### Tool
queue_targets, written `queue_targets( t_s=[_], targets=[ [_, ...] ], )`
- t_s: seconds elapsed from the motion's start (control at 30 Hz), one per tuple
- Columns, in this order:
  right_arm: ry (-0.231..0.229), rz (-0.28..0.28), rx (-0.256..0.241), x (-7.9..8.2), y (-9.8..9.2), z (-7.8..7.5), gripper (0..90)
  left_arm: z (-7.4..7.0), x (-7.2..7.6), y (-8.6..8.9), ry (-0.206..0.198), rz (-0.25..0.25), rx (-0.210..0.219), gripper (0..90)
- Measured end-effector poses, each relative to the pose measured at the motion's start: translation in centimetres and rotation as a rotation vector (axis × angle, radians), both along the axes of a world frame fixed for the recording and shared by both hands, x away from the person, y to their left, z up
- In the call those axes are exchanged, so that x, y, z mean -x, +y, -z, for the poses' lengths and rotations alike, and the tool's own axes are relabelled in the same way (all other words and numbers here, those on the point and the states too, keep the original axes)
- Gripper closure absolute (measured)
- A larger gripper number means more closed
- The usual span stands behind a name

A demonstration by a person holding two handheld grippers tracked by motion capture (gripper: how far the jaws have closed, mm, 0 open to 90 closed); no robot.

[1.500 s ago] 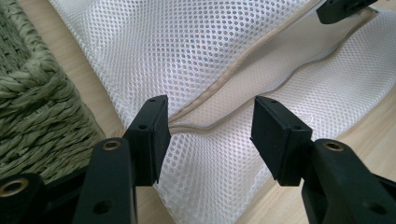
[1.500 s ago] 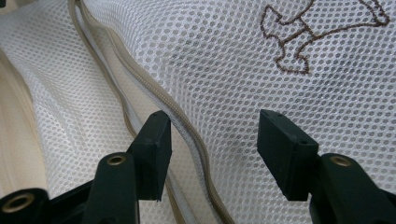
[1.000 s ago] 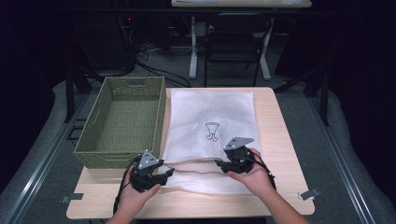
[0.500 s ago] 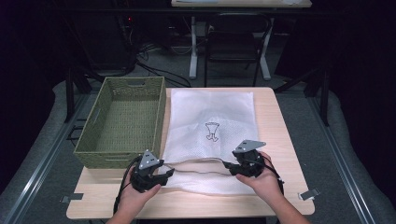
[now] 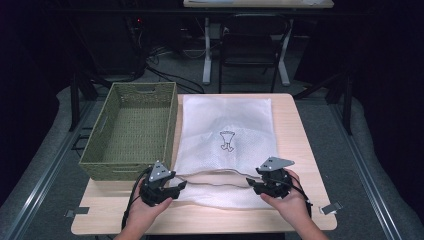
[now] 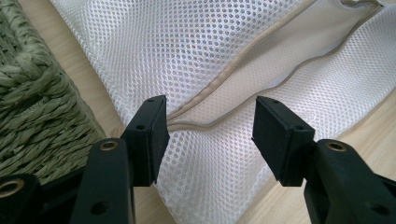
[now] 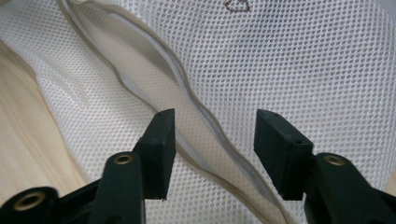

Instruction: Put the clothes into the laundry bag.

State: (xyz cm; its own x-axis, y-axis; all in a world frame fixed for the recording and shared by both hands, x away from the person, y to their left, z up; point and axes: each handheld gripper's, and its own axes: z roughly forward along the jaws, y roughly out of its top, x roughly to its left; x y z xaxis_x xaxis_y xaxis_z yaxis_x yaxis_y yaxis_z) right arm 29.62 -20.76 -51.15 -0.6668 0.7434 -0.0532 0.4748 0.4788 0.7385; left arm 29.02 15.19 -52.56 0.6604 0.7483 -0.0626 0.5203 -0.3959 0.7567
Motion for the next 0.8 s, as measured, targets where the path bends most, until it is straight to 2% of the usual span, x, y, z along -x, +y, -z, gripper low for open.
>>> queue_targets(
  t_s=[0.2,0.47,0.6,0.8],
  targets=[
    [-0.025,-0.016,-0.008,0.9,-0.3,0.1,53.0,0.1,0.0,-0.1,0.002,0.0,-0.002,45.4],
    [-0.029,-0.023,-0.074,1.7,-0.7,1.3,51.3,0.1,0.0,-0.1,0.002,0.003,-0.003,45.4],
    [-0.03,-0.011,-0.07,1.8,-0.8,2.0,49.4,0.1,0.0,-0.1,0.001,0.004,-0.001,45.4],
    [-0.048,-0.024,-0.047,2.0,-0.8,2.8,48.0,0.2,0.0,-0.2,0.006,0.011,-0.005,45.4]
  ],
)
